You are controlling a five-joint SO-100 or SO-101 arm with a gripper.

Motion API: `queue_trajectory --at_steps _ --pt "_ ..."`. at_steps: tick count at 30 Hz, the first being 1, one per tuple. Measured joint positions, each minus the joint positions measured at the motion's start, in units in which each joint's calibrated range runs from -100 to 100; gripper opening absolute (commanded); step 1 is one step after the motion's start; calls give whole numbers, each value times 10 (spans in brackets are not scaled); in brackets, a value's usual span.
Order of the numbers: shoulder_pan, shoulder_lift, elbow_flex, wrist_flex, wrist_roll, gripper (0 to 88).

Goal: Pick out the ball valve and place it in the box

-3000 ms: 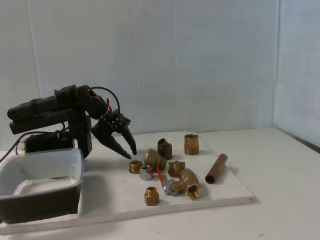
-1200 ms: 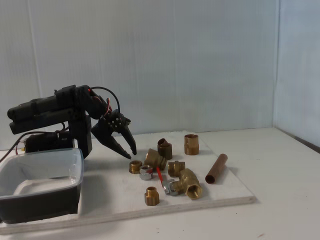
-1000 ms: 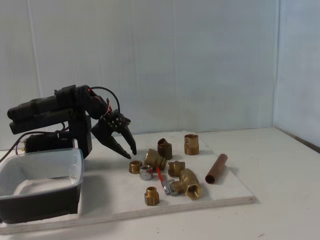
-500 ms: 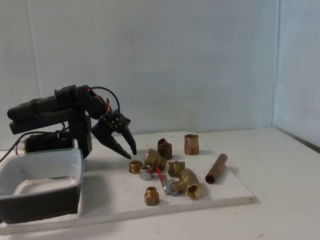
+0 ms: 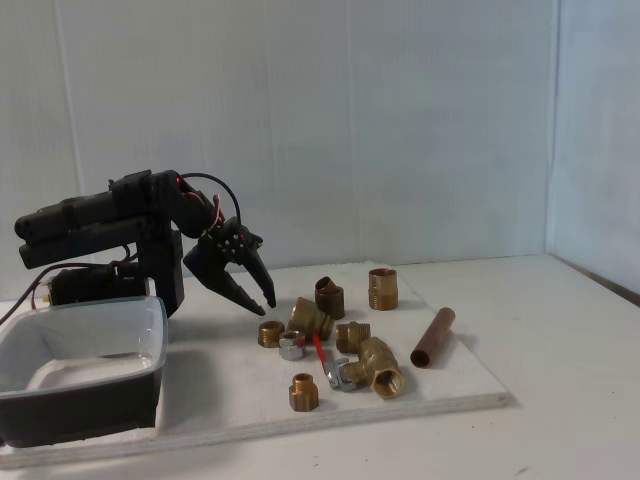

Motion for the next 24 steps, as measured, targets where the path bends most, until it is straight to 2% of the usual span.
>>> queue_trajectory --at_steps 9,17,24 --pt "-1 0 -20 -40 0 40" --pt "-39 0 -199 18 0 39" --pt "-46 1 -302 22 0 39"
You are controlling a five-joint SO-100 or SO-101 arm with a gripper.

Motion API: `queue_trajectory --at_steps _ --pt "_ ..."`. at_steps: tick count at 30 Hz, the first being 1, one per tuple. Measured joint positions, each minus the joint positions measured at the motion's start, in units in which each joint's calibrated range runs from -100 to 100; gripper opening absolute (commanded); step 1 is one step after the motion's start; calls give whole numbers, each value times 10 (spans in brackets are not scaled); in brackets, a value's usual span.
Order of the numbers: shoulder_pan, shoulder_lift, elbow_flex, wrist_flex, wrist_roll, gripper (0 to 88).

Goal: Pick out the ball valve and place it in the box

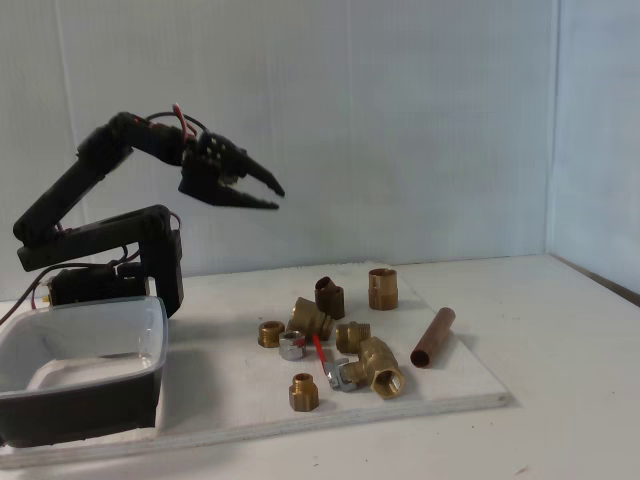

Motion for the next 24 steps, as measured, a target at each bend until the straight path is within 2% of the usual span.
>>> queue_trajectory --at_steps 5,11,24 --pt "0 35 -74 0 0 39" --pt "6 204 -222 9 0 39" --pt "144 616 -537 83 0 42"
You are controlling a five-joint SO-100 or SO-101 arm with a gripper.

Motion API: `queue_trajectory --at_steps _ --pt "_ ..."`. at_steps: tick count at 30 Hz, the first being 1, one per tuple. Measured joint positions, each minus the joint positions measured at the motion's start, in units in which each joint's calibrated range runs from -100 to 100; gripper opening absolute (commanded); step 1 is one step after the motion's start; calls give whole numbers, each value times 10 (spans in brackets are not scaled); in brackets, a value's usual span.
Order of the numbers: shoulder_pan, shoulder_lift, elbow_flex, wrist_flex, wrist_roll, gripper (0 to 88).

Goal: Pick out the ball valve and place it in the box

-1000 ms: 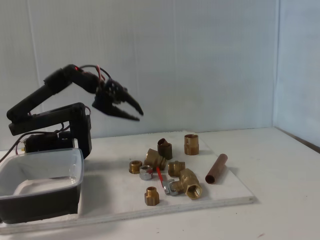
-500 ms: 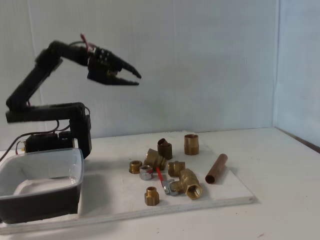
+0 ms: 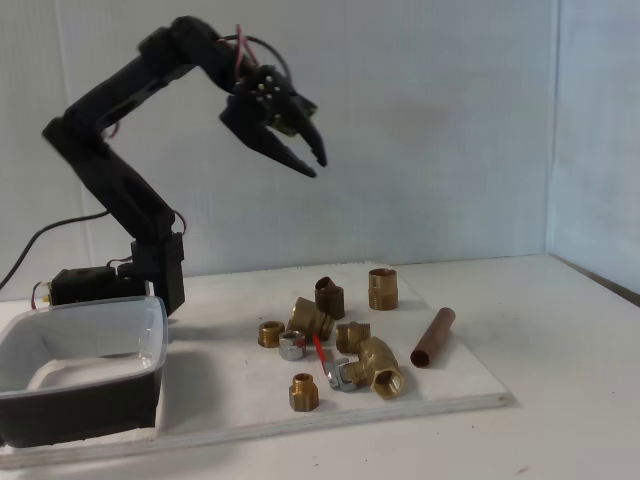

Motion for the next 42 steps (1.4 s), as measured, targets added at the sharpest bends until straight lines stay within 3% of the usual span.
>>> queue_trajectory --at_steps 29,34,42 --pt "118 551 -432 3 17 41" --pt "119 618 -508 42 76 40" --pt "97 655 -569 163 245 39"
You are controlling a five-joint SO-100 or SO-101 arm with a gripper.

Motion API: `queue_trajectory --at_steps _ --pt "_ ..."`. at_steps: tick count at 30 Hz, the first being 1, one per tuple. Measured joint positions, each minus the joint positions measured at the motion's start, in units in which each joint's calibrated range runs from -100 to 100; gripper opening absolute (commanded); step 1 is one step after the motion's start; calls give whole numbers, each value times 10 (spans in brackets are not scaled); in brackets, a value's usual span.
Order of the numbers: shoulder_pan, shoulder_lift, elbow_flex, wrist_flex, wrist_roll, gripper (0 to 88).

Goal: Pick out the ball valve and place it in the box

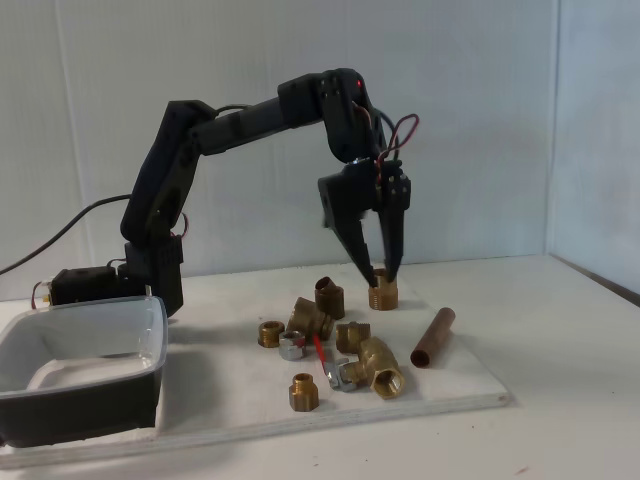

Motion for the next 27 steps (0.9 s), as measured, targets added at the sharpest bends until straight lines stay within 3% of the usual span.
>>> queue_trajectory --at_steps 4,11,27 --pt "-10 2 -2 57 77 39" --pt "-16 2 -2 63 189 39" --pt "18 2 -4 64 386 39"
